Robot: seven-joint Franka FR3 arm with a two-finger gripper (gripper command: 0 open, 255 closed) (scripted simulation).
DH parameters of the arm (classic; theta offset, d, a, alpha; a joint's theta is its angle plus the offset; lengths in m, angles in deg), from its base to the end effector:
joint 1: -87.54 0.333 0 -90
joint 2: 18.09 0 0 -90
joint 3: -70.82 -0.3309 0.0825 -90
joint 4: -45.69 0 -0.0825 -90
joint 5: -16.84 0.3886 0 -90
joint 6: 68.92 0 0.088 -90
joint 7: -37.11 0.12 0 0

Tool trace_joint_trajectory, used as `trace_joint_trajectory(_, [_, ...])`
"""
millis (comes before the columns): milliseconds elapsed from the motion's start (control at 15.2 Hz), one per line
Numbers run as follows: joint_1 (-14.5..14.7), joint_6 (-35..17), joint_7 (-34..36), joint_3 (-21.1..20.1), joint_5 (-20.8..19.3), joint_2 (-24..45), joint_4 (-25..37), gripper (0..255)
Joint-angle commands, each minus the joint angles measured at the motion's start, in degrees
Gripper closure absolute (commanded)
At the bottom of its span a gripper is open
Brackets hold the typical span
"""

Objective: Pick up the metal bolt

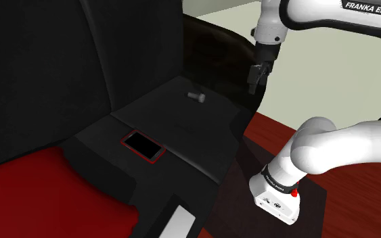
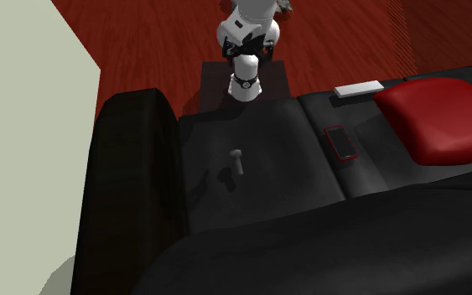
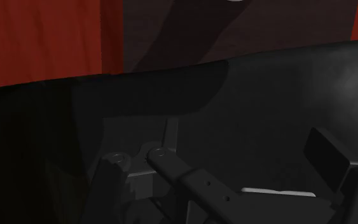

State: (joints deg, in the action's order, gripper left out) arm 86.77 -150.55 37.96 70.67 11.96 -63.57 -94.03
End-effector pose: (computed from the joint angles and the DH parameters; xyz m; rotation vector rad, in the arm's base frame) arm 0.2751 -0.0140 0.5416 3.0355 -0.0451 -0.3352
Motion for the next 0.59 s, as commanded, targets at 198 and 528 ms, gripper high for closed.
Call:
trace_joint_trajectory(198, [0.19, -5.78, -1.39, 0.64, -1.20, 5.41, 0.03, 0])
trace_joint_trajectory(528, [0.46, -14.71, -3.44, 1.51, -2.96, 15.31, 1.72, 0])
